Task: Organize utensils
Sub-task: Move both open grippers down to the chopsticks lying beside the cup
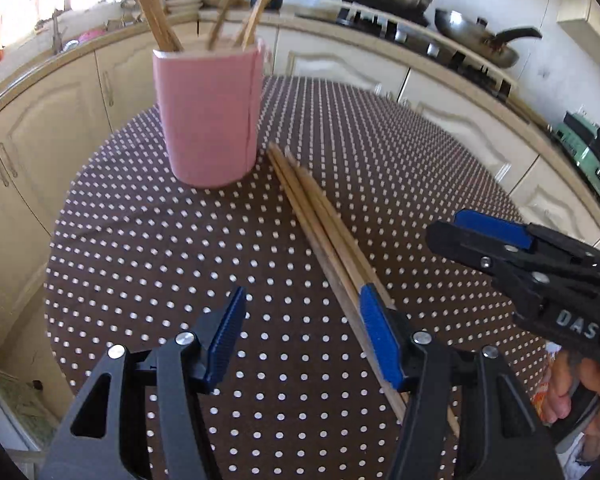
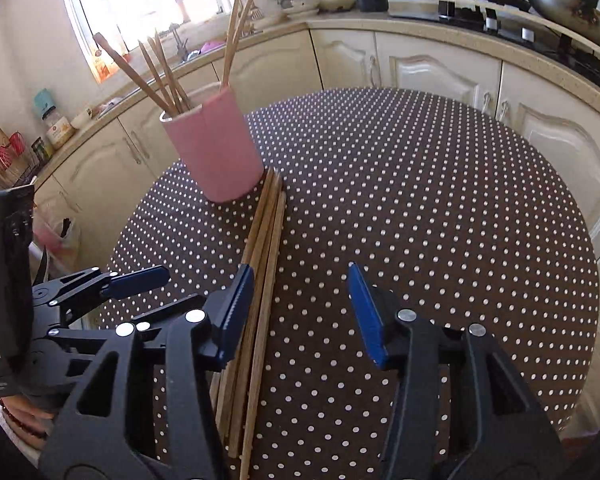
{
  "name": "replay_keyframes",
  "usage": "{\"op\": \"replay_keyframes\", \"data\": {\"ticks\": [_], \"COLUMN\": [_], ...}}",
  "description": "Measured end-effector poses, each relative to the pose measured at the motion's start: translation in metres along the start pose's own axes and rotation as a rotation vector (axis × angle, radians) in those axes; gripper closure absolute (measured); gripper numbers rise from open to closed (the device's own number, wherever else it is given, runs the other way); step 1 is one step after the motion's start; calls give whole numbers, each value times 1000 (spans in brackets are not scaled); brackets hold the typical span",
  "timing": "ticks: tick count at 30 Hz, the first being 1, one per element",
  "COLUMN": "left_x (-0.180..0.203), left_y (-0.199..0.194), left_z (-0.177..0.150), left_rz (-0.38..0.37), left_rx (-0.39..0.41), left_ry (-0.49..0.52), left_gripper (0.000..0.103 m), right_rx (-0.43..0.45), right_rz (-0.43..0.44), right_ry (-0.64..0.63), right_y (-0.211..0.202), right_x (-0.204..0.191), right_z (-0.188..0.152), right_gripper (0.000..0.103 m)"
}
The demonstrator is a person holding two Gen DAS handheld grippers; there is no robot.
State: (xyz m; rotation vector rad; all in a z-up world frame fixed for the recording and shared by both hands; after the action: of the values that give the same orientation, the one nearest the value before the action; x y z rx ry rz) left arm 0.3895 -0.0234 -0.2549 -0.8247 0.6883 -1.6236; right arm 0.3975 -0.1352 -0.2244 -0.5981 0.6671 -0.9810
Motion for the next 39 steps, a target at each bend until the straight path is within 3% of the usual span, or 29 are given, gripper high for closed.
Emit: {"op": "replay_keyframes", "data": {"ticks": [12,17,20,25,31,33,35,37,39], "left_x": [15,15,9,0,3,4,0,-6,-13], "left_y": [31,35,34,29,37,39,39,38,37], "left_z": [11,20,19,14,25,28,29,28,27], "left_rz": [75,43,17,10,60,61,76,68,19], "left_rx": [-45,-61,-65,-83,-90,-93,-88,-82,-84], "left_ry": [24,19,14,11,13,9,16,10,-28], "left_gripper": [50,70,76,76,77,77,88,95,96], "right_rx": [-52,-87,-110,-150,-190,-203,-218,-230,-238], "right_rz": [-3,-4,-2,8,5,4,0,-17,-32], "right_ry": [26,34,28,24,27,24,17,-1,-16], "right_y": [21,27,32,42,55,57,61,65,69], "right_x": [8,11,11,8,3,0,-4,-10,-15], "right_z": [-8,-7,-6,-5,-3,-2,0,2,3], "right_gripper": [54,54,54,54,54,59,67,67,67]}}
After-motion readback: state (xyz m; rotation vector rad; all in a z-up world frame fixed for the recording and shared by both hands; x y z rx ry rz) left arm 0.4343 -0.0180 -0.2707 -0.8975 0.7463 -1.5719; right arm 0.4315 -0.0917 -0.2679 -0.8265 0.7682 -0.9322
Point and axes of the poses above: each gripper's, at about its wrist camera, not at the fingertips, and y roughly the way its jaws point, x to its right, z to its top, the point moved 8 cm from there along y, roughly the way its jaws point
